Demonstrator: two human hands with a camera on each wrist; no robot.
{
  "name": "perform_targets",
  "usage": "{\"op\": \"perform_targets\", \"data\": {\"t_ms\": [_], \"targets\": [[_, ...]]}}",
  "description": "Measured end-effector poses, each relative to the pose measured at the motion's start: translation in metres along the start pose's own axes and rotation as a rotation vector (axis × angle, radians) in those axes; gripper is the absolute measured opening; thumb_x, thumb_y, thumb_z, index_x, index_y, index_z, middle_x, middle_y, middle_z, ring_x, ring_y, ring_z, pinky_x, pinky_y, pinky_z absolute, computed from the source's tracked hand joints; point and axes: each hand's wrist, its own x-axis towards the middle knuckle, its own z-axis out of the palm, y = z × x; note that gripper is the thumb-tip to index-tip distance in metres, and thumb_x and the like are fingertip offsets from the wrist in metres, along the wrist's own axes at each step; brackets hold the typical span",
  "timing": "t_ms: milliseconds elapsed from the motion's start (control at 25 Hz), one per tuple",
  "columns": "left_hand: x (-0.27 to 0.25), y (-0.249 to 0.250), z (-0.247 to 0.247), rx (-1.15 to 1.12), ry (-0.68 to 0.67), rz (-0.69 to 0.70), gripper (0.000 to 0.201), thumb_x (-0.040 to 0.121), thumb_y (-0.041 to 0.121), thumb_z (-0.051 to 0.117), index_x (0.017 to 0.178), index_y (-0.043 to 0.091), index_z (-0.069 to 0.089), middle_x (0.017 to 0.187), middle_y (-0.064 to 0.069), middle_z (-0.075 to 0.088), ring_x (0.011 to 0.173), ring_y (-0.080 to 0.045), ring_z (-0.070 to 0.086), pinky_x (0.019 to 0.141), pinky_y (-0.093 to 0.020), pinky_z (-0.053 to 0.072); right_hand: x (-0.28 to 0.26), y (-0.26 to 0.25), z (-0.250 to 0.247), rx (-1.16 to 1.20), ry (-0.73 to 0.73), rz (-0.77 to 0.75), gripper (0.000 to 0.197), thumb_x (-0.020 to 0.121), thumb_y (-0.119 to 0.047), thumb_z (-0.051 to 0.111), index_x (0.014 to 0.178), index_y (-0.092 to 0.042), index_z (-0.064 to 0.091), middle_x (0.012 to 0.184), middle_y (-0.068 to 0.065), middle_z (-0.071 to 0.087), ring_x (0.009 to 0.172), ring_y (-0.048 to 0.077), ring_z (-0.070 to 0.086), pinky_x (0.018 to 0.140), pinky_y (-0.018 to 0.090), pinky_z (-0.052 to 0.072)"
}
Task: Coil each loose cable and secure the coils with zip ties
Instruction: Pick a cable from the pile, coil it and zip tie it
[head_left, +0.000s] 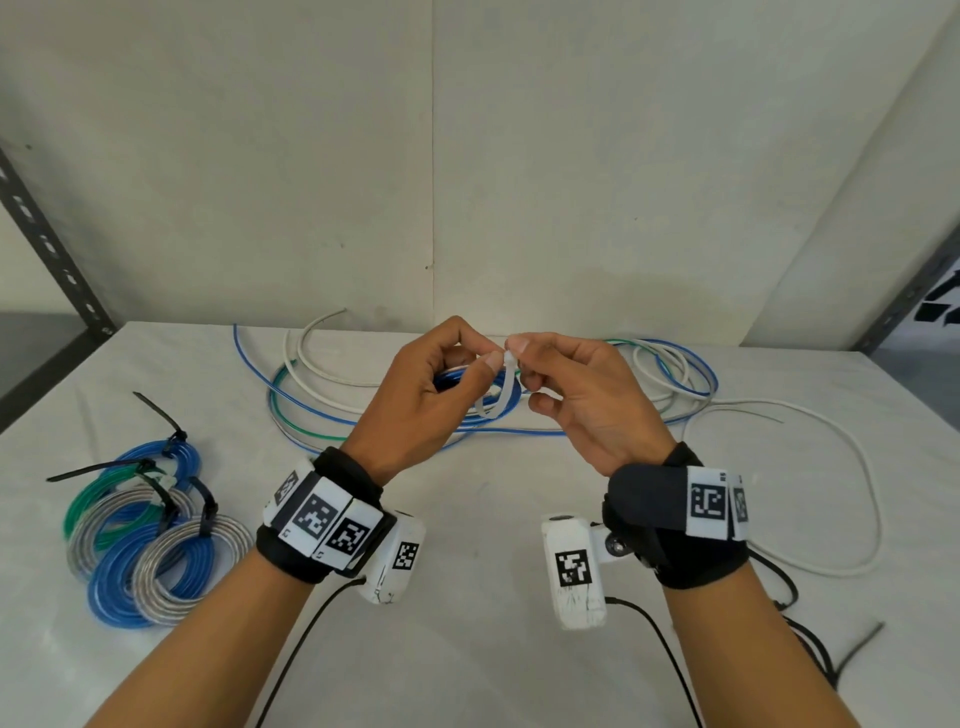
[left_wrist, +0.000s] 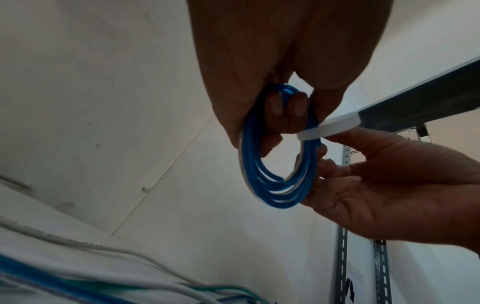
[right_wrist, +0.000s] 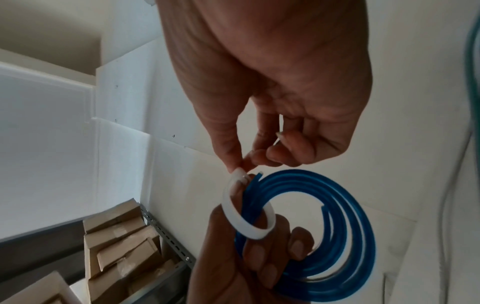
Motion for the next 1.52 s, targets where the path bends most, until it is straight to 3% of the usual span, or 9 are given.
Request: {"op": "perform_targets", "data": {"t_ms": [280,480,600,760,880,1000,1280,1360,1520], "targets": [[-0.002,0.006,-0.002,0.008,-0.075,0.014,0.012,0.101,0.012,0.058,0.093,0.004,0.064,0.080,0.007,0.072,0.077,-0.006,0.067,0.071,-0.020,0.049,0.002,0.002,-0.001,0.132,-0.049,0.091,0.019,0.092,-0.027,0.065,0.082,-0.013,0.074,0.084,0.012,0.055,0.079,0.022,0.048,0.070,0.028,0.045],[-0.006,0.007,0.010,-0.047,-0.155,-0.046,0.016,0.102,0.013,0.055,0.087,0.009,0.056,0.067,0.010,0.065,0.058,-0.011,0.048,0.064,-0.027,0.041,0.007,0.004,-0.011,0.175,0.186,-0.006,0.015,0.099,-0.018,0.061,0.089,-0.010,0.067,0.073,0.000,0.049,0.066,0.010,0.045,0.059,0.024,0.037],[-0.005,0.004,0.011,-0.111,-0.144,-0.078,0.018,0.104,0.016,0.054,0.086,0.011,0.056,0.068,0.002,0.062,0.058,-0.029,0.036,0.062,-0.041,0.037,0.004,0.004,-0.004,0.079,0.133,0.012,0.028,0.097,-0.032,0.063,0.104,-0.006,0.070,0.085,0.008,0.060,0.076,0.017,0.056,0.067,0.030,0.046],[-0.003,0.001,0.007,-0.203,-0.091,-0.115,0.020,0.100,0.023,0.054,0.086,0.010,0.053,0.072,-0.016,0.064,0.058,-0.025,0.037,0.064,-0.042,0.038,-0.002,0.004,0.007,-0.126,-0.011,0.034,0.043,0.097,-0.046,0.057,0.106,-0.008,0.075,0.096,0.017,0.075,0.087,0.034,0.068,0.084,0.041,0.056],[-0.003,0.000,0.006,-0.230,-0.103,-0.133,0.019,0.100,0.023,0.054,0.086,0.010,0.054,0.076,-0.027,0.061,0.055,-0.020,0.035,0.064,-0.044,0.036,-0.002,0.005,0.006,-0.148,0.014,-0.131,0.030,0.100,-0.032,0.059,0.088,-0.009,0.075,0.077,0.005,0.069,0.070,0.022,0.057,0.071,0.032,0.049],[-0.005,0.002,0.012,-0.242,-0.136,-0.155,0.021,0.102,0.017,0.053,0.084,0.007,0.053,0.063,-0.007,0.050,0.054,-0.018,0.032,0.065,-0.045,0.035,0.003,0.007,-0.001,-0.198,0.136,-0.248,0.029,0.101,-0.025,0.060,0.080,-0.009,0.072,0.061,-0.014,0.062,0.059,0.005,0.045,0.060,0.017,0.040],[-0.008,0.005,0.020,-0.274,-0.051,-0.222,0.039,0.096,0.038,0.062,0.076,0.007,0.049,0.059,-0.010,0.040,0.051,-0.019,0.028,0.058,-0.041,0.036,0.006,0.014,0.003,-0.303,0.233,-0.378,0.032,0.102,-0.024,0.059,0.076,-0.008,0.067,0.055,-0.011,0.049,0.057,0.016,0.040,0.058,0.030,0.036],[-0.009,0.007,0.024,-0.262,-0.026,-0.227,0.040,0.093,0.041,0.068,0.074,0.010,0.052,0.062,-0.019,0.046,0.054,-0.029,0.027,0.058,-0.043,0.035,0.003,0.009,0.004,-0.329,0.216,-0.428,0.033,0.103,-0.022,0.056,0.077,-0.006,0.065,0.055,-0.015,0.050,0.057,0.017,0.039,0.057,0.032,0.035],[-0.009,0.007,0.027,-0.202,-0.034,-0.197,0.021,0.096,0.029,0.064,0.081,0.014,0.066,0.071,-0.002,0.067,0.058,-0.027,0.047,0.063,-0.039,0.043,-0.002,-0.001,0.004,-0.344,0.194,-0.486,0.034,0.105,-0.021,0.053,0.079,-0.002,0.064,0.056,-0.019,0.052,0.057,0.012,0.042,0.058,0.028,0.039]]}}
